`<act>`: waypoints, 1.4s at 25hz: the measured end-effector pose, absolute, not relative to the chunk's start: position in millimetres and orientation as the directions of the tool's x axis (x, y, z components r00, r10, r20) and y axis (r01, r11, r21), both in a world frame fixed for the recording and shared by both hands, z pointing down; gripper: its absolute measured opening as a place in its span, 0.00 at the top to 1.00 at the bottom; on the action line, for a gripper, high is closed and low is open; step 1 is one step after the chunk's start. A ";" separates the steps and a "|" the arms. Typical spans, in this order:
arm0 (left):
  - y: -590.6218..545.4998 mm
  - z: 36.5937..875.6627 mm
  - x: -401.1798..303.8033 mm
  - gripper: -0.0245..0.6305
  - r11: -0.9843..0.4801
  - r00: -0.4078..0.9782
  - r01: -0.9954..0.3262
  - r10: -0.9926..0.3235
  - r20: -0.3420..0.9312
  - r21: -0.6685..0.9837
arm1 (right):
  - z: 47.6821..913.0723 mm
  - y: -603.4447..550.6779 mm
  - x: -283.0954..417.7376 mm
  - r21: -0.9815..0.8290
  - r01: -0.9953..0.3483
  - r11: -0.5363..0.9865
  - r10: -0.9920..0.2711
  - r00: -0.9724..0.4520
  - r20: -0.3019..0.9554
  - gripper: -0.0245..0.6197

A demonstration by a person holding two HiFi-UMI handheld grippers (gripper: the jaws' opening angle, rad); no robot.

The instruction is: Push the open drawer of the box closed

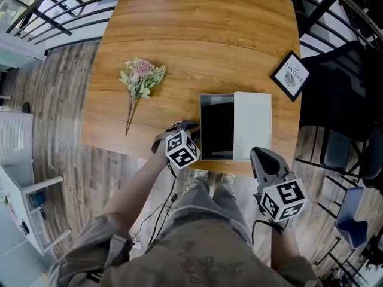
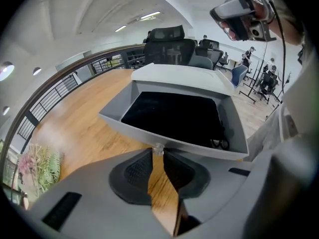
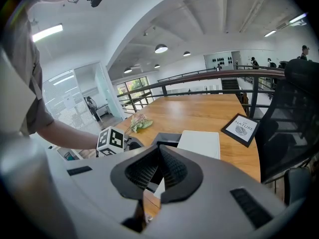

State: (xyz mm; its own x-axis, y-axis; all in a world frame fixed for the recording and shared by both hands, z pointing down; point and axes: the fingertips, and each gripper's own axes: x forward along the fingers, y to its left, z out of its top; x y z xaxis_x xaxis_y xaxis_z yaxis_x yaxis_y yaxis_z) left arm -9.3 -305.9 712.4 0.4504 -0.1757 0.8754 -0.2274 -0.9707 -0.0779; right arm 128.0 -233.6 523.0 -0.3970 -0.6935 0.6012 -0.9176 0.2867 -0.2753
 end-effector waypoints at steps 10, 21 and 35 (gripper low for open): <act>-303.8 700.6 32.2 0.85 -0.970 0.495 -0.243 -0.142 0.857 -0.020 | 528.1 -233.1 146.7 -0.286 -0.917 0.279 -0.694 -0.399 0.600 0.91; -293.0 703.7 102.5 0.84 -0.971 0.555 -0.233 -0.097 0.826 0.043 | 532.1 -222.9 169.4 -0.295 -0.925 0.238 -0.704 -0.374 0.604 0.91; -297.6 625.7 66.3 0.85 -0.845 0.645 -0.516 -0.274 0.714 0.142 | 464.1 -238.9 205.5 -0.242 -0.939 0.246 -0.811 -0.336 0.480 0.91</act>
State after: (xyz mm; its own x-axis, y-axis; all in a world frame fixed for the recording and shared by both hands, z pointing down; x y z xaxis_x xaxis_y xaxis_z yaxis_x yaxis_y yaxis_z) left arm 66.3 -297.6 625.7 0.6447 -0.2738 0.7137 -0.5158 -0.8449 0.1417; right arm 205.5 -238.9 464.1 -0.3358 -0.8107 0.4796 -0.9387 0.2459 -0.2416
